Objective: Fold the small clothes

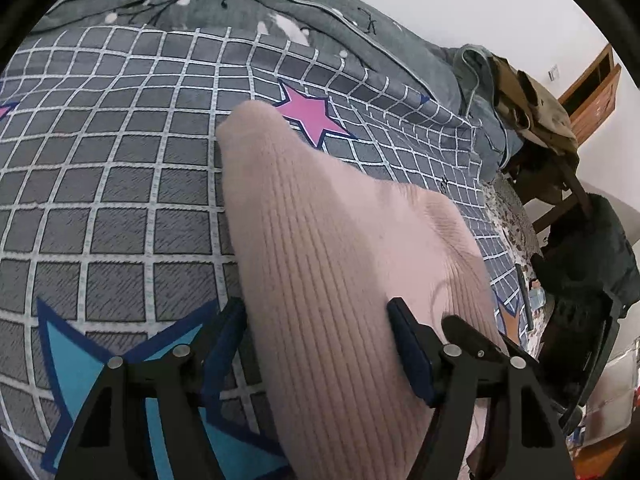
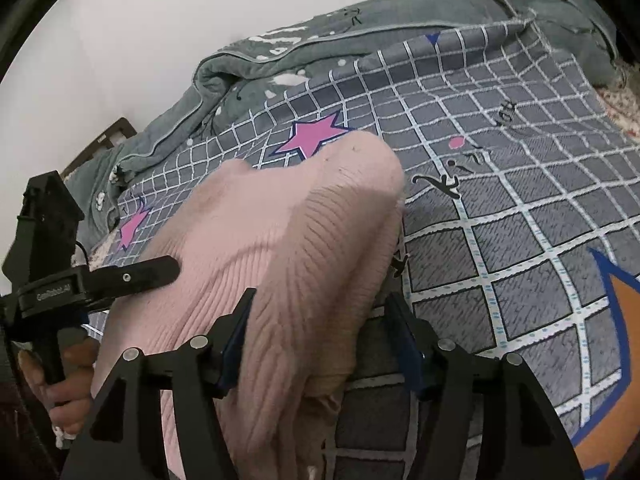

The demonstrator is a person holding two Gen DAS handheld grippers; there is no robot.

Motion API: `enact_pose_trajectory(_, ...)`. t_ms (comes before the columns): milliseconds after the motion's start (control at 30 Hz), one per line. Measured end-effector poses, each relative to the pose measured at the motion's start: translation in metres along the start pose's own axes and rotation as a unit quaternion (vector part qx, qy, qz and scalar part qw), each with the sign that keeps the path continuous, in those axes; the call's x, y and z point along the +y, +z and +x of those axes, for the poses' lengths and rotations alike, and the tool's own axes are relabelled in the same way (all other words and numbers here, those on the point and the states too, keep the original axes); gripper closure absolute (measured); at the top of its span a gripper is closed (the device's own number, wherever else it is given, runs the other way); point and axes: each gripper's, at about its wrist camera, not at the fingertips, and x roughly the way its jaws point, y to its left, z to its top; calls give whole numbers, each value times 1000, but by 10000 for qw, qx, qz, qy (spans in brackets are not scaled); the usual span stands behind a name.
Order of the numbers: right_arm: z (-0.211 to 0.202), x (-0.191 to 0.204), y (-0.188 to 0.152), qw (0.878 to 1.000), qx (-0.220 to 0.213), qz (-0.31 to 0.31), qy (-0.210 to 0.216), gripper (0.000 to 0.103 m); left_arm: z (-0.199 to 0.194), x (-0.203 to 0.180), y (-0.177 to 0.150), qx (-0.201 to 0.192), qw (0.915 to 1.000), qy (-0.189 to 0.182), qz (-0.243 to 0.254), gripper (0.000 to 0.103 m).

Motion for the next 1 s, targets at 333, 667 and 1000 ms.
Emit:
enact_pose_trajectory(333, 7, 1, 3, 9999, 34, 15, 111, 44, 0, -8, 3, -37, 9996, 192, 214, 45)
enact_pose_trajectory(667, -3, 2, 5, 9981, -110, 195, 580, 72, -16, -14, 0, -499, 9980, 217, 332, 65)
enact_pose_trajectory(1000, -1, 51, 31, 9949, -410, 98, 920, 76, -51, 27, 18, -852, 9960, 252, 59, 66)
